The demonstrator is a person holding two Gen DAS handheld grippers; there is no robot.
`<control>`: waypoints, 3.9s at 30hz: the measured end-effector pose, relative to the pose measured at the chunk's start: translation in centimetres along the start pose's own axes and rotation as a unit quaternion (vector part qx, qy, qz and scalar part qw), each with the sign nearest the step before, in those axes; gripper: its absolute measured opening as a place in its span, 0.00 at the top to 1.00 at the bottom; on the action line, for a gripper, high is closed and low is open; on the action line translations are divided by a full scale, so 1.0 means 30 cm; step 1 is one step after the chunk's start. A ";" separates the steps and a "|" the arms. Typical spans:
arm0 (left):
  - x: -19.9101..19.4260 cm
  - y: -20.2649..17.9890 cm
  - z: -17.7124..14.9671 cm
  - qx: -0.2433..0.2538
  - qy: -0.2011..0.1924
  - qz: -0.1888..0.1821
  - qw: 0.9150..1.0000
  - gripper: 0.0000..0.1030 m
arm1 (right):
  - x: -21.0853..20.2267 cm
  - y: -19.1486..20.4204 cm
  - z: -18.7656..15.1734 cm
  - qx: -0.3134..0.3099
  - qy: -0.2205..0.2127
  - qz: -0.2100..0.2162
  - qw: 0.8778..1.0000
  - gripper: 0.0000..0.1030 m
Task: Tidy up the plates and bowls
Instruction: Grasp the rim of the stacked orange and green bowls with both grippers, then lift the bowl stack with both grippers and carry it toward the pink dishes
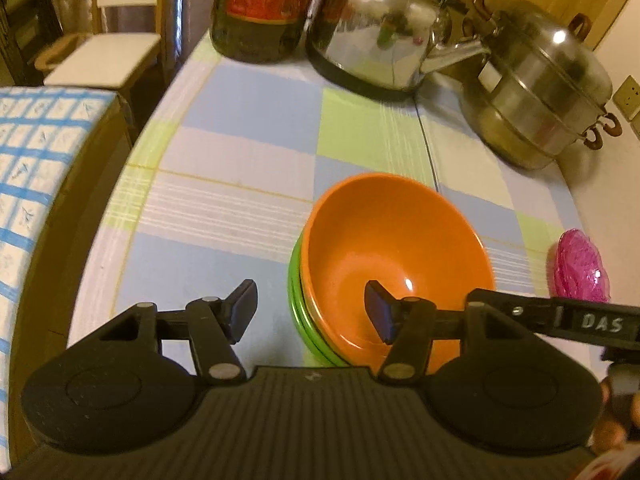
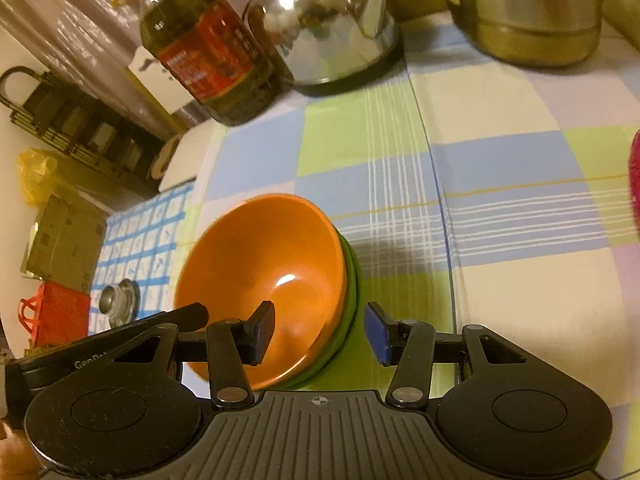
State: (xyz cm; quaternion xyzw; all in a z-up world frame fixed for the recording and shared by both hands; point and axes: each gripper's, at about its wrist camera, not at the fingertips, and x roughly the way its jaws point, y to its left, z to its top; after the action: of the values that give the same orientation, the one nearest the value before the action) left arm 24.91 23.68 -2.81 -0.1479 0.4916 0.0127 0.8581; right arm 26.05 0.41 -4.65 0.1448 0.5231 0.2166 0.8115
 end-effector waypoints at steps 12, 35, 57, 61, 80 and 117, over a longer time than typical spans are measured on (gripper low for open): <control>0.114 0.008 0.022 -0.003 0.042 -0.008 0.999 0.61 | 0.123 -0.046 0.026 0.016 0.037 -0.013 0.999 0.52; 0.124 -0.003 0.003 -0.001 0.050 -0.002 0.999 0.79 | 0.148 -0.033 -0.005 0.019 0.044 -0.022 0.999 0.71; -0.007 -0.226 -0.137 0.044 0.044 -0.032 0.998 0.79 | -0.122 -0.141 -0.144 0.050 0.005 -0.033 0.998 0.71; -0.026 -0.301 -0.180 0.056 0.046 -0.041 0.997 0.79 | -0.200 -0.193 -0.190 0.064 -0.004 -0.039 0.997 0.71; -0.051 -0.625 -0.392 0.112 0.065 -0.091 0.987 0.79 | -0.508 -0.446 -0.397 0.130 -0.042 -0.077 0.988 0.71; -0.038 -1.019 -0.453 0.184 0.066 -0.128 0.972 0.79 | -0.804 -0.717 -0.471 0.193 -0.099 -0.105 0.971 0.71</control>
State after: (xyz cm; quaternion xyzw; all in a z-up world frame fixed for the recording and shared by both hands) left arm 18.03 -9.03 -0.88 -0.0494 0.5182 -0.1978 0.8306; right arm 8.81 -30.20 -1.43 0.2633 0.4846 0.0099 0.8341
